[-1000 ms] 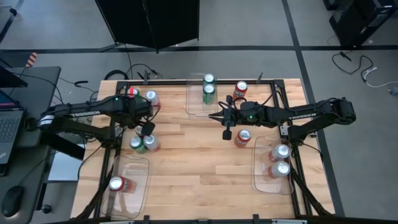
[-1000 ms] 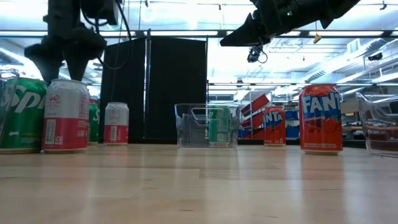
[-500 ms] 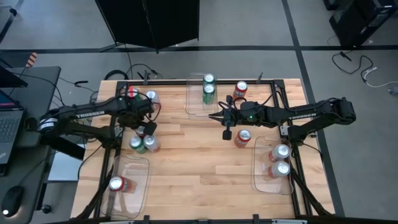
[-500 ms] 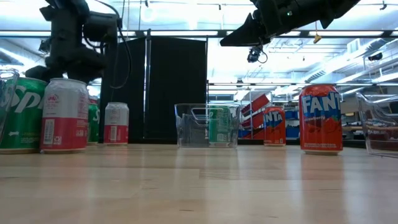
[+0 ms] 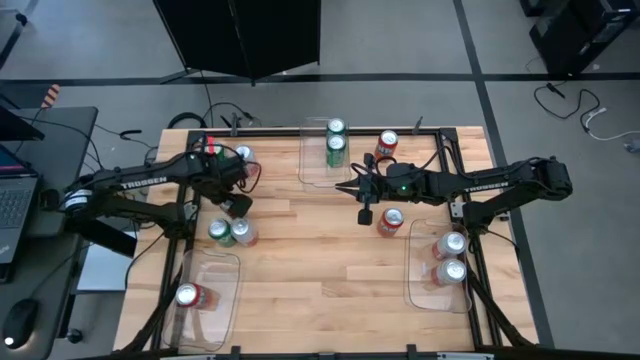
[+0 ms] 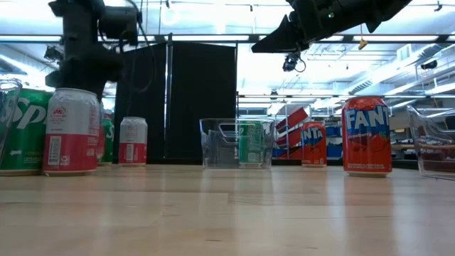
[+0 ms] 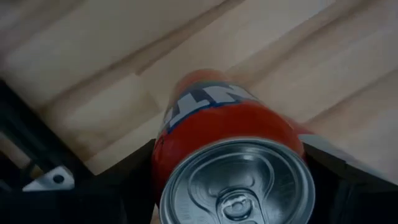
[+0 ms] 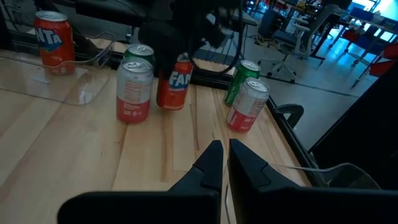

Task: Sort soda cans
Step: Put the bottom left red soda can into the bottom left transparent bin

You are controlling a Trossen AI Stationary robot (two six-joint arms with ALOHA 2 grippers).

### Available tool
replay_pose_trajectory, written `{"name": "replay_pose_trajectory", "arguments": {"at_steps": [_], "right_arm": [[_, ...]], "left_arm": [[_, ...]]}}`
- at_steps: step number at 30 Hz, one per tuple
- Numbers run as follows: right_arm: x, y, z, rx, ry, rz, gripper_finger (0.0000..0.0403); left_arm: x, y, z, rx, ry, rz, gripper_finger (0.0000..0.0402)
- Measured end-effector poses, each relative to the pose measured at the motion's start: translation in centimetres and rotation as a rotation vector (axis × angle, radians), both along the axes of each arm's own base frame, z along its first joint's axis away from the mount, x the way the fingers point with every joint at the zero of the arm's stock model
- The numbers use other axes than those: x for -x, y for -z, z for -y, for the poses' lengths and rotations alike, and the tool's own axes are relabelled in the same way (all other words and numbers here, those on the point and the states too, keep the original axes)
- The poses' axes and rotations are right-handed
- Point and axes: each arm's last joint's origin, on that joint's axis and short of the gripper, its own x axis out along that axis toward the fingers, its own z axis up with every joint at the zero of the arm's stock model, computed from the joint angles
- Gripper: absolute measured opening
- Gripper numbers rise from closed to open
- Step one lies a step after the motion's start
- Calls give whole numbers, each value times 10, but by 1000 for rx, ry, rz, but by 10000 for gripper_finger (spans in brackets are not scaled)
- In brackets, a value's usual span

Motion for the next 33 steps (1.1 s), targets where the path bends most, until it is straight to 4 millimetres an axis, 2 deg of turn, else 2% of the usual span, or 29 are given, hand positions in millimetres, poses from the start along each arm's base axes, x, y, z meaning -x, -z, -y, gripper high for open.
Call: {"name": "replay_pose_trajectory", "arguments": {"at_steps": [3, 7, 11, 14, 18, 28, 33], "right_arm": [[0, 0, 0, 0, 0, 0, 14], [0, 0, 0, 0, 0, 0, 14], [0, 0, 0, 4, -1, -1, 14], [0, 0, 0, 6, -2, -1, 14], [0, 0, 0, 8, -1, -1, 14], [0, 0, 1, 6, 1, 1, 14], [0, 0, 1, 5, 2, 2, 14]], "left_arm": [[-2, -22, -1, -18, 35, 31, 290], [2, -61, 2, -60, 47, 32, 290], [10, -98, 13, -104, 51, 32, 290], [15, -115, 25, -117, 63, 16, 290], [10, -122, 42, -124, 127, 70, 290], [-10, -108, 95, -53, 394, -20, 290], [-11, -102, 120, -25, 461, -55, 290]]}}
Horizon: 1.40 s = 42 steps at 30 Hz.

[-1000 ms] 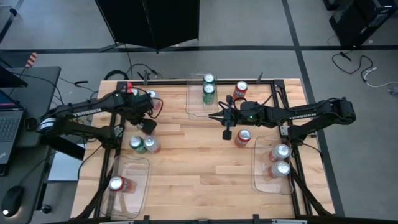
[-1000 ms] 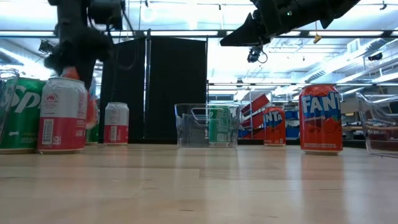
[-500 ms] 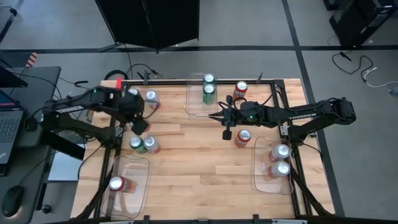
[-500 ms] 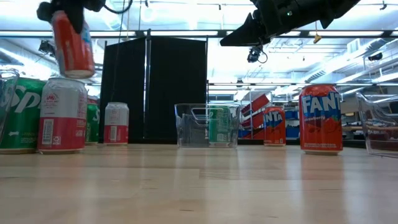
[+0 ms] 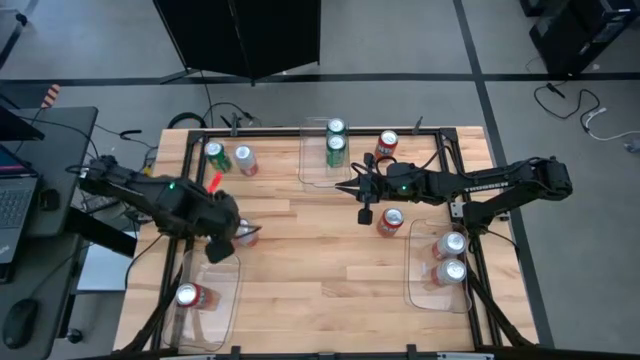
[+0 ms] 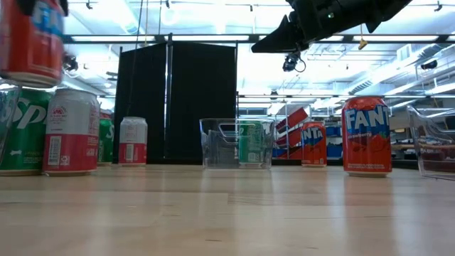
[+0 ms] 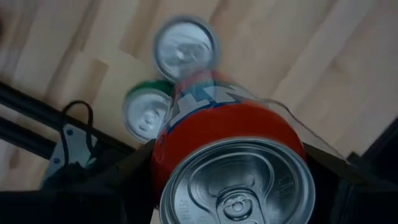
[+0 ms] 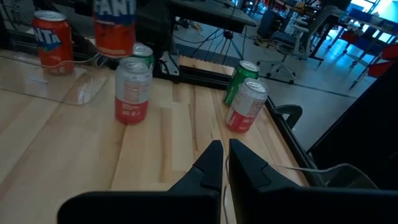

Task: Sort soda cans
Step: Put the bottom left red soda can into the bottom left transparent bin

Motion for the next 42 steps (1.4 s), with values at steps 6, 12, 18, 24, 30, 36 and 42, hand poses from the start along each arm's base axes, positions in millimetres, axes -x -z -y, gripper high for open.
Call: {"name": "replay_pose_trajectory", "arguments": {"at_steps": [6, 12, 18, 24, 30, 36, 42], "right_arm": [[0, 0, 0, 0, 1, 0, 14], [0, 0, 0, 0, 1, 0, 14], [0, 0, 0, -1, 1, 0, 14], [0, 0, 0, -1, 1, -1, 14], [-4, 4, 1, 0, 1, -8, 14], [-10, 14, 1, -2, 1, -36, 14], [-12, 16, 2, 0, 4, -34, 14]], "left_arm": [[11, 1, 25, 35, -33, -22, 290], [26, 1, 48, 78, -122, -51, 290], [37, 6, 61, 87, -293, -77, 290], [45, 29, 72, 84, -512, -134, 290], [47, 55, 81, 80, -616, -76, 290], [60, 70, 75, 67, -724, -98, 290], [66, 92, 71, 103, -756, -81, 290]]}}
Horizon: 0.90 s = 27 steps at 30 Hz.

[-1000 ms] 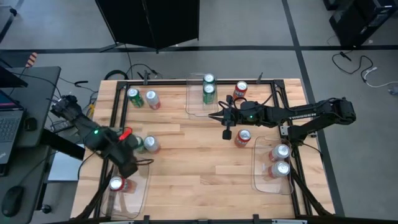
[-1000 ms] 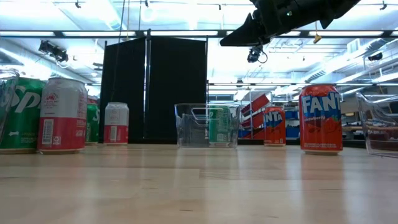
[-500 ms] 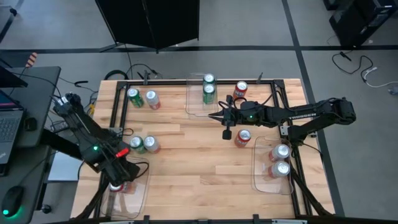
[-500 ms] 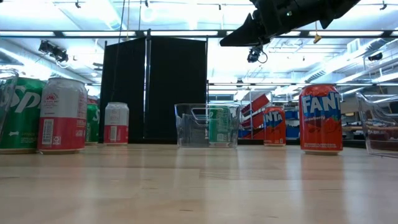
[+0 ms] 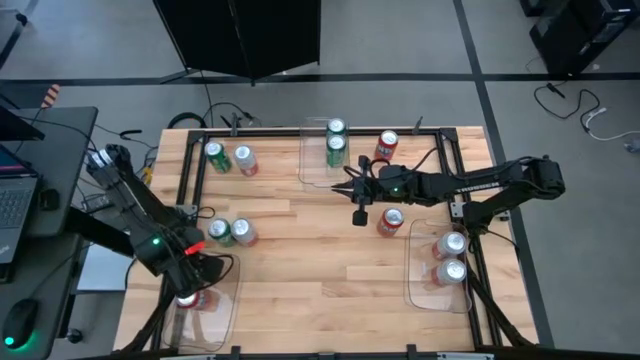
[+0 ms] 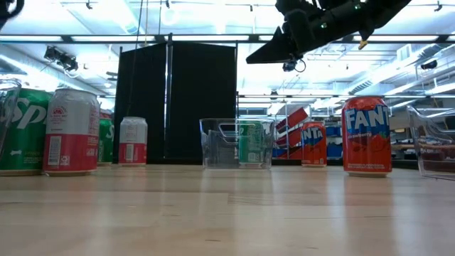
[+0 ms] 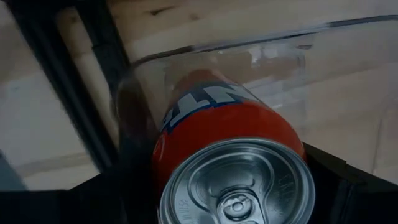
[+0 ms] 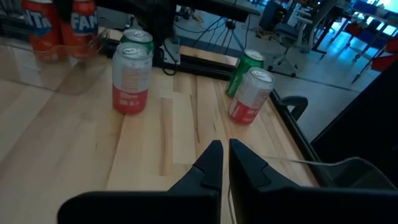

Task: Sort soda cans
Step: Put the bottom left red soda can into the bottom left transparent bin

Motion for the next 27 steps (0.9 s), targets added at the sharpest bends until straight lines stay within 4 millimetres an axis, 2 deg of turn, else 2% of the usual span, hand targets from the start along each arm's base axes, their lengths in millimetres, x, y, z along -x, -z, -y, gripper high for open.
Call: {"name": "replay_pose_trajectory", "arguments": {"at_steps": [6, 19, 20, 23, 24, 27], "right_arm": [[0, 0, 0, 0, 0, 2, 14], [0, 0, 0, -9, 3, 4, 14], [0, 0, 0, -9, 3, 4, 14], [0, 0, 0, -10, 3, 4, 14], [0, 0, 0, -10, 3, 3, 14], [0, 0, 0, -10, 3, 4, 14]], "left_arm": [[7, 17, -8, -14, -20, -52, 290], [11, 24, -13, -27, -19, -72, 290], [12, 24, -13, -21, -18, -80, 302], [12, 24, -12, 7, -15, -108, 370], [12, 24, -12, 13, -13, -115, 380], [12, 23, -11, 31, -5, -121, 346]]}}
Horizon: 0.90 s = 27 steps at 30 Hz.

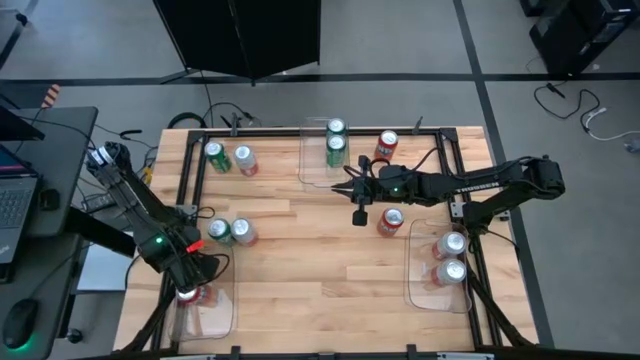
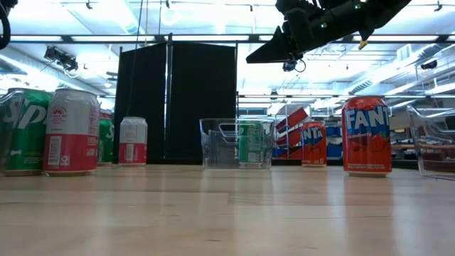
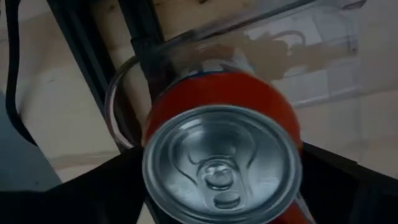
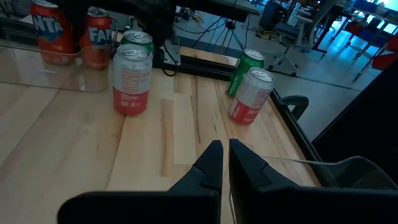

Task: Sort soda cans
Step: Put the bottom left red soda can into the bottom left transparent bin, then put the top green soda can into the top transparent bin

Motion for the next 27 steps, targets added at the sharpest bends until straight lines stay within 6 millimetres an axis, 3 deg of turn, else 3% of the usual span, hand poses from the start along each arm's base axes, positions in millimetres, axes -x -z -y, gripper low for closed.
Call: {"name": "replay_pose_trajectory", "arguments": {"at_steps": [3, 6, 11, 16, 22, 27], "right_arm": [[0, 0, 0, 0, 0, 0, 14], [0, 0, 0, 0, 0, 0, 14], [0, 0, 0, 0, 0, 0, 14], [0, 0, 0, 0, 0, -1, 14], [0, 0, 0, 1, 0, -2, 14], [0, 0, 0, 1, 0, -1, 14]], "left_arm": [[-1, -5, 1, 12, 23, 16, 305], [-3, -12, 3, 25, 40, 45, 290], [-3, -25, 3, 22, 43, 46, 323], [-2, -21, 2, -7, 39, 33, 365], [-2, -14, 0, -36, 38, 32, 368], [-1, -20, 0, -23, 47, 14, 361]]}}
